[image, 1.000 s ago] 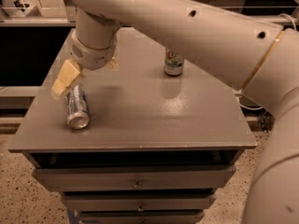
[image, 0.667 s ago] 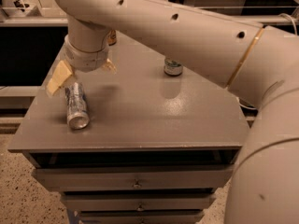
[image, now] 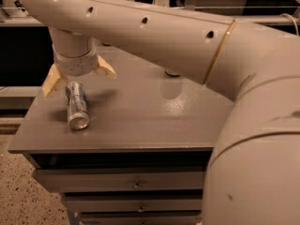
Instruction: Place redbull can upright
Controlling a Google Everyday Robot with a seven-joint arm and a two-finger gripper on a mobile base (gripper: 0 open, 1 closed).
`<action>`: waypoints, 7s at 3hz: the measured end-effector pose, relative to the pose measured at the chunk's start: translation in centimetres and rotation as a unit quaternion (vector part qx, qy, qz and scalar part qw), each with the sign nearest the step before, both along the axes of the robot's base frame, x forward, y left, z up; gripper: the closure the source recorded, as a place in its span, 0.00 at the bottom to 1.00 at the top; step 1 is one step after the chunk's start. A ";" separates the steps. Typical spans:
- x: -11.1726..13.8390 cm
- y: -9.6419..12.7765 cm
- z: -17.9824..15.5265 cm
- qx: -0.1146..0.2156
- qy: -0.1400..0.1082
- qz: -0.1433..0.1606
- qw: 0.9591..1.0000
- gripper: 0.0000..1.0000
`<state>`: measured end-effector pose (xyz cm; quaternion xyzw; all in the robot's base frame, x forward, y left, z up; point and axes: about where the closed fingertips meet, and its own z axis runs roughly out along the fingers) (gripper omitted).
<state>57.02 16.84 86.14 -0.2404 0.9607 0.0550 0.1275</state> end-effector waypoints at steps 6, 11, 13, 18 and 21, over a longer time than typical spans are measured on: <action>1.2 -0.1 0.1 -0.023 -0.029 -0.046 0.998 0.87; 6.0 -4.4 10.9 0.302 -0.282 0.139 0.900 1.00; 5.8 -5.2 14.4 0.358 -0.390 0.169 0.831 1.00; 0.9 -0.1 12.7 0.416 -0.463 0.195 0.758 1.00; -1.0 1.5 7.5 0.438 -0.476 0.232 0.727 0.83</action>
Offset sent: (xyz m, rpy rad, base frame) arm -0.0115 0.0199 -0.0345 -0.0897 0.0599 -0.0972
